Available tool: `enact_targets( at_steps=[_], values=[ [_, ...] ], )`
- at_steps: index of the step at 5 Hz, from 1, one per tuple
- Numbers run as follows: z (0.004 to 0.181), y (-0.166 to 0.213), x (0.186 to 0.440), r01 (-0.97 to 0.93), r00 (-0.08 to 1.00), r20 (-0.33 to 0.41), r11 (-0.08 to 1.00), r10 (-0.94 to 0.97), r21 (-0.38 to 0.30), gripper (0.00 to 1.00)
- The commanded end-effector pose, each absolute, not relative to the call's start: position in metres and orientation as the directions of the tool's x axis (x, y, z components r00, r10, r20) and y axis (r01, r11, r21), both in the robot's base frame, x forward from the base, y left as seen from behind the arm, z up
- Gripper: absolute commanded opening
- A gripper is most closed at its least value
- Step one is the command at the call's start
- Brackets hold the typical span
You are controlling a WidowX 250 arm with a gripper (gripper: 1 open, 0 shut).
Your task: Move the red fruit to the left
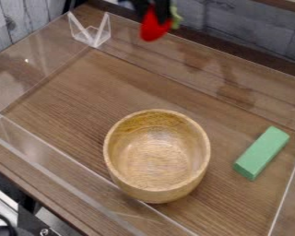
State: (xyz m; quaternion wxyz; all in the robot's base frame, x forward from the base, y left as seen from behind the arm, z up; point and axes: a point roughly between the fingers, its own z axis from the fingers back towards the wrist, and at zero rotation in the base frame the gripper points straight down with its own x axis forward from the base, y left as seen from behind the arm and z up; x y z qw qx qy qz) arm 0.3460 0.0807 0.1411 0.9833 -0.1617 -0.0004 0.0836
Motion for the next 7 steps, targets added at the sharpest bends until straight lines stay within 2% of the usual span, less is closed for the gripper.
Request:
enact_targets(
  at_steps=[1, 3, 7],
  values=[
    [0.152, 0.097, 0.35, -0.154, 0.985, 0.035, 0.944, 0.172, -0.291, 0.0],
    [0.129, 0.108, 0.35, -0.18, 0.982, 0.011, 0.944, 0.191, -0.276, 0.0],
    [0.092, 0.108, 0.358, -0.163, 0.986, -0.014, 0.956, 0.165, -0.243, 0.0]
  ],
)
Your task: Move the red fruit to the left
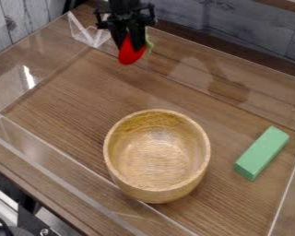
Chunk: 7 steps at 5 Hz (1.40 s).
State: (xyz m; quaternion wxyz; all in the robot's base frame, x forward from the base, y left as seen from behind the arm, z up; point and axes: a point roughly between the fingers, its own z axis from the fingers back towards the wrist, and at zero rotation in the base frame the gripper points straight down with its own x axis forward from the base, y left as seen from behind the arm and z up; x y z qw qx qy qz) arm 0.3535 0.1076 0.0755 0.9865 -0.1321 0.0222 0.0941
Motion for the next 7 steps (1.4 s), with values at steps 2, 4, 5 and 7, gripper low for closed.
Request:
enact_targets(
  at_steps=[2, 4, 5, 7],
  values=[
    [0.084, 0.106, 0.358, -0.157, 0.987, -0.02, 0.959, 0.157, -0.235, 1.0],
    [0.093, 0.092, 0.357, -0.141, 0.99, -0.014, 0.961, 0.142, -0.236, 1.0],
    [0.104, 0.076, 0.356, -0.116, 0.993, 0.0, 0.965, 0.119, -0.237, 1.0],
    [0.118, 0.049, 0.357, -0.085, 0.996, 0.017, 0.964, 0.092, -0.252, 1.0]
  ],
)
